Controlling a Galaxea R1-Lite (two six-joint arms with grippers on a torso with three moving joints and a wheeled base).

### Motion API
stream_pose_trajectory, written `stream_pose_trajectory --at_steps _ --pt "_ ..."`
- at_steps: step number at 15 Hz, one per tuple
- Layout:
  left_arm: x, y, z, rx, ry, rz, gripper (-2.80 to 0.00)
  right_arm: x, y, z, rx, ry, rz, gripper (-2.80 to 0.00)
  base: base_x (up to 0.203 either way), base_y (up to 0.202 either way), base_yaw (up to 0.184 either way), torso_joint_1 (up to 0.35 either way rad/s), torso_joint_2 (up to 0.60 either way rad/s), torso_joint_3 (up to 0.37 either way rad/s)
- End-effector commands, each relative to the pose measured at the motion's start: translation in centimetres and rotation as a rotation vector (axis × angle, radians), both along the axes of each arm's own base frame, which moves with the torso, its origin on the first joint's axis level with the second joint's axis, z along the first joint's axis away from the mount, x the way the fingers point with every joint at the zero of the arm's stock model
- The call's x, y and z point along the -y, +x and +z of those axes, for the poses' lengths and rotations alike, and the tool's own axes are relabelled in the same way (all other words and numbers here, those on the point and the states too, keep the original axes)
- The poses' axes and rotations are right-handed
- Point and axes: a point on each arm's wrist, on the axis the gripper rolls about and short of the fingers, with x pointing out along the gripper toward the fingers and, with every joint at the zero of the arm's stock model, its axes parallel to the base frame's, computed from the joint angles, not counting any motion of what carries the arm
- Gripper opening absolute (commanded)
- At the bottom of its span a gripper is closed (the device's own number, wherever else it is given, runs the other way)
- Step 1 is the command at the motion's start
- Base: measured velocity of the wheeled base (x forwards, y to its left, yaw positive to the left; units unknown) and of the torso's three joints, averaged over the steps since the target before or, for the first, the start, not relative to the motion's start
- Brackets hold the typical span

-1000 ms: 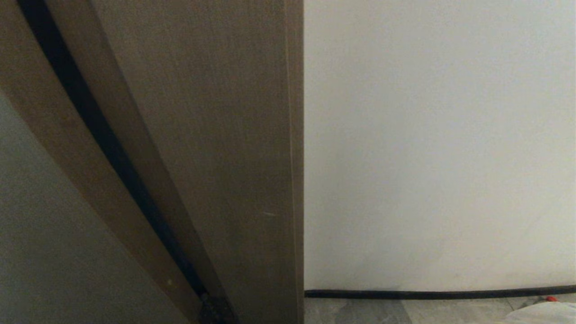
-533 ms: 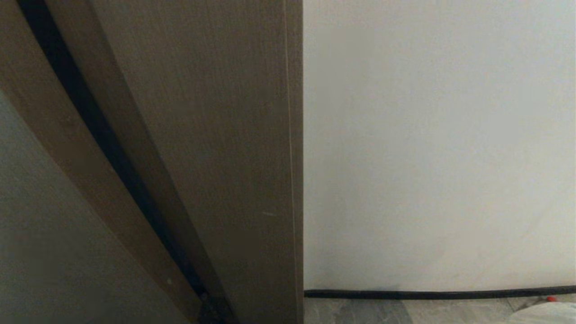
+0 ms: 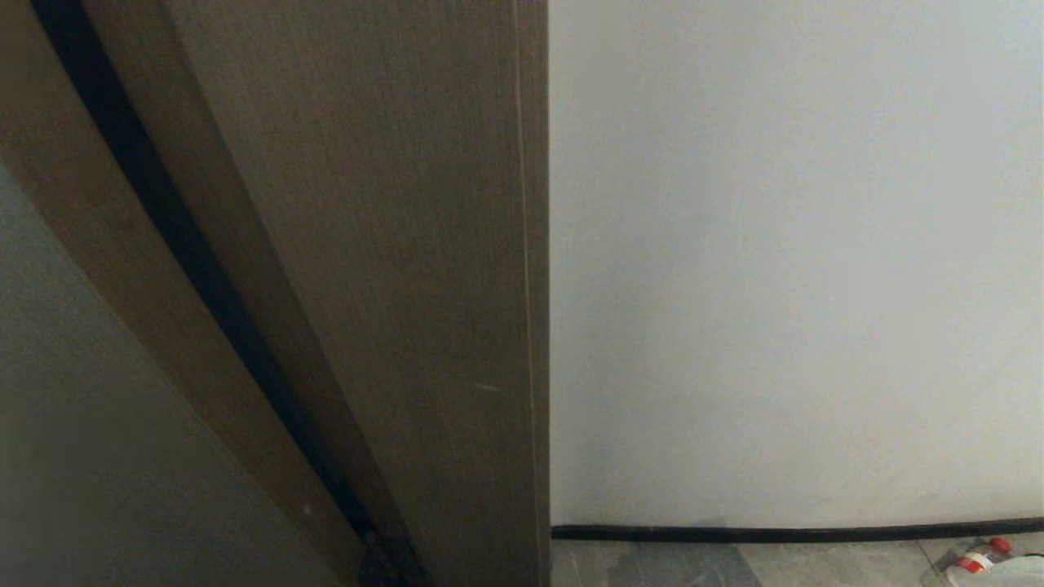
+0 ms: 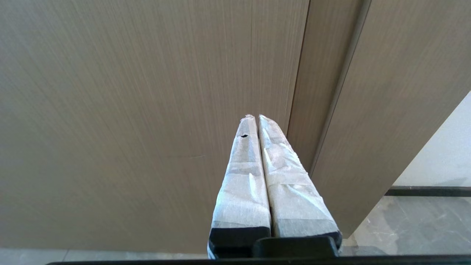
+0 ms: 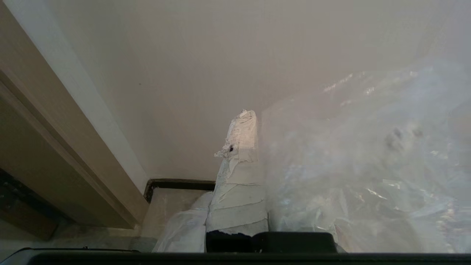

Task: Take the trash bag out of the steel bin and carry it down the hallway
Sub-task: Put the trash bag at the door

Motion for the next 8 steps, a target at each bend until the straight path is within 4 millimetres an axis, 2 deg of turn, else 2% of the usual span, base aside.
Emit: stream_pose_trajectory --at_steps 1,8 --pt "0.00 0.01 -0.04 -0.001 0.000 0.001 -2.80 0.00 0.01 -0.05 -0.002 0.000 0.001 -2.80 0.000 0.000 0.000 0.000 0.00 0.000" --pt "0.00 0.01 -0.04 -0.002 0.000 0.001 -2.80 0.00 0.01 -0.05 -0.002 0.000 0.001 -2.80 0.000 0.000 0.000 0.000 0.00 0.000"
